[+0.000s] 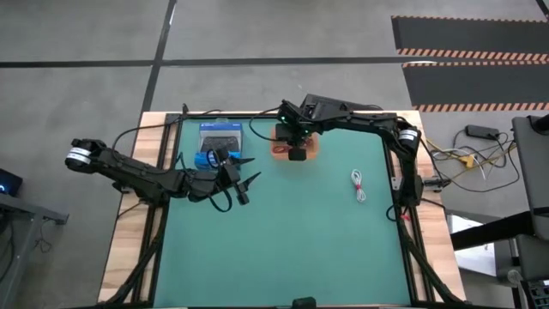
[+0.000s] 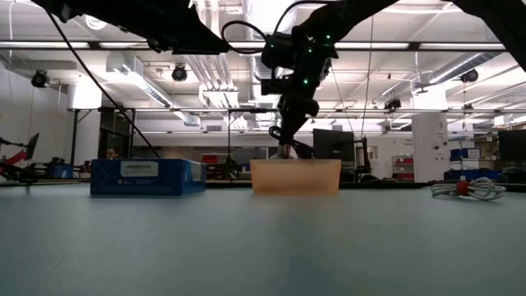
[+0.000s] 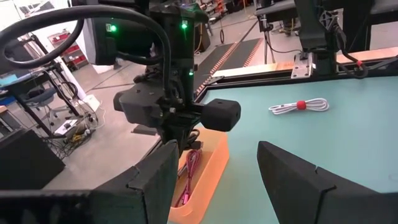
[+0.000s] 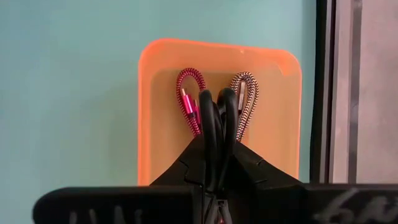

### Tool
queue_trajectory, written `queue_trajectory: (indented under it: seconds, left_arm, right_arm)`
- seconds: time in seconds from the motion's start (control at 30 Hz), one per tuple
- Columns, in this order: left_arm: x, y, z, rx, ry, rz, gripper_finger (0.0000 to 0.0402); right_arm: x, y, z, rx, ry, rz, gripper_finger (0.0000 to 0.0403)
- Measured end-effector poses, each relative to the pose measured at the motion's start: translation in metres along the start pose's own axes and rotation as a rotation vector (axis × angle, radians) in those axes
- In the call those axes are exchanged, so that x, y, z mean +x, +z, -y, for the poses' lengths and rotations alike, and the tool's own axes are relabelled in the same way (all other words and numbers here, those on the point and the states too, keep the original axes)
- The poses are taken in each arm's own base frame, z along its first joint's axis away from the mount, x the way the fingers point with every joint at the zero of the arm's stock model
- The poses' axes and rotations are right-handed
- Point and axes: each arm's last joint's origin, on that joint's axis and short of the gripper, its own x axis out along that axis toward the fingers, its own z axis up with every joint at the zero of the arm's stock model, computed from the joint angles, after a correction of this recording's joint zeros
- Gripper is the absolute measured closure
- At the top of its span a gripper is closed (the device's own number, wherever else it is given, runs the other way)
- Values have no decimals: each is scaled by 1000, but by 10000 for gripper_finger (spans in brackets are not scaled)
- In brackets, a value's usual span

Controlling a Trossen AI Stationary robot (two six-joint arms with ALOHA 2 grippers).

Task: Pick and place USB-C Cables
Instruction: Put the black charger cable into the orange bin

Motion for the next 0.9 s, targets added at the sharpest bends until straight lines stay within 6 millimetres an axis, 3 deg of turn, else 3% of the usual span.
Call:
queue_trajectory:
  seconds: [0.9]
  left_arm:
    - [0, 0, 0, -2, 0, 2, 198]
  right_arm:
    - [18, -7, -4, -5, -17, 31, 380]
